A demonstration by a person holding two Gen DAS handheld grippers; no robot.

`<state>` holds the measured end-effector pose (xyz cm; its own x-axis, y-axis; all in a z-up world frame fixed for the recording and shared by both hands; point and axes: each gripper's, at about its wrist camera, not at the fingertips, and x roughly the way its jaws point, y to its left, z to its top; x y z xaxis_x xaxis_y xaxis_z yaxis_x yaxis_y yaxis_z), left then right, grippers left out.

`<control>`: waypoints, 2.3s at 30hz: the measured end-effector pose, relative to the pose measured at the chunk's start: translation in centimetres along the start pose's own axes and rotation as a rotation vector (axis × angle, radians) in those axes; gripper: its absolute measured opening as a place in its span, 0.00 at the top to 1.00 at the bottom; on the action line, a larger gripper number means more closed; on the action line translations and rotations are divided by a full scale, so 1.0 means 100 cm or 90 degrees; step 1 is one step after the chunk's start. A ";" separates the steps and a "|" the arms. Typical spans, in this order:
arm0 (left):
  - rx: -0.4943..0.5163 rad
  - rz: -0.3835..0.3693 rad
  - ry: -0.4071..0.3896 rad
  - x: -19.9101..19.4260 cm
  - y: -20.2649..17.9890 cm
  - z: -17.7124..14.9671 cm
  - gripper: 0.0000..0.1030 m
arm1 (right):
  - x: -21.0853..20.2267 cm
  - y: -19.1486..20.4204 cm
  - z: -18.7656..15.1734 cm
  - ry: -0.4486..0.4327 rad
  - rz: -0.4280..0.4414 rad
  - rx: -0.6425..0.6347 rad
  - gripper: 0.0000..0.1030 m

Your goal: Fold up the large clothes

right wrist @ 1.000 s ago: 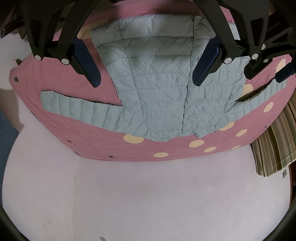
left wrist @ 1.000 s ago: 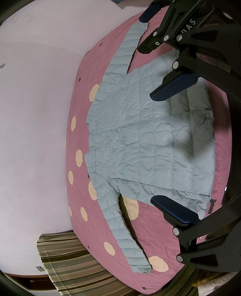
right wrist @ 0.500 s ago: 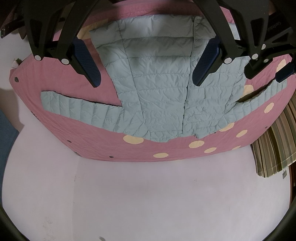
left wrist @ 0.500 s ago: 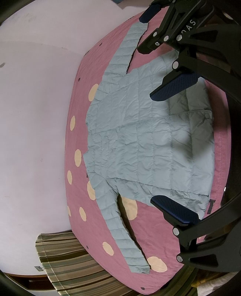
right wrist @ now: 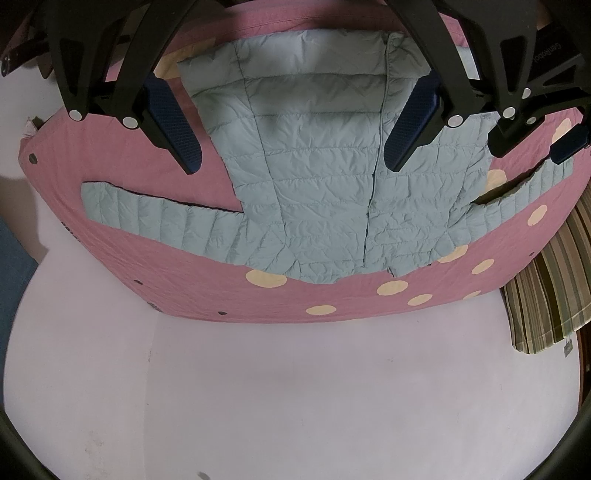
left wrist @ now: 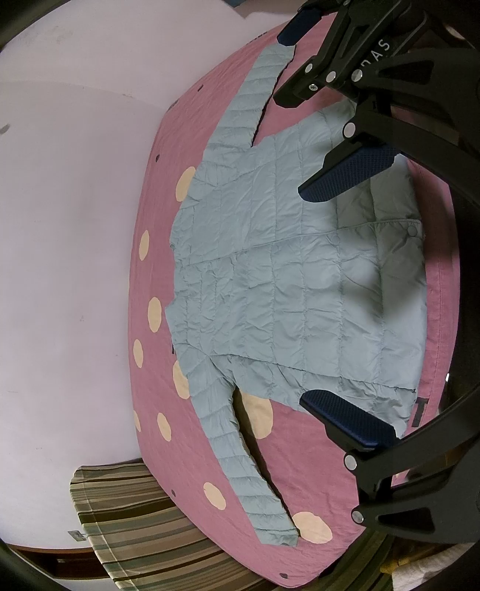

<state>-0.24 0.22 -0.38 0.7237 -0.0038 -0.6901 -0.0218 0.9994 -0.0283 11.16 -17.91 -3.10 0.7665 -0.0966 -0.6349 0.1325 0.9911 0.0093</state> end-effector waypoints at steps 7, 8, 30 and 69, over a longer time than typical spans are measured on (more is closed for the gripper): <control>0.000 0.000 0.001 0.000 0.000 0.000 0.02 | 0.000 0.000 0.000 0.001 0.000 0.000 0.05; 0.000 0.000 0.000 0.000 0.000 0.000 0.02 | 0.000 0.000 0.000 0.001 0.000 0.000 0.05; -0.002 -0.001 0.004 0.002 0.003 -0.006 0.02 | 0.003 0.001 -0.001 0.003 0.000 0.000 0.05; -0.269 0.482 0.166 0.175 0.278 -0.046 0.02 | 0.148 -0.280 -0.020 0.066 -0.174 0.457 0.08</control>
<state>8.70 27.77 -16.57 0.2347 0.5907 -0.7720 -0.7172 0.6413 0.2726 17.51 -46.90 -14.33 0.5896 -0.2845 -0.7559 0.7105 0.6278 0.3179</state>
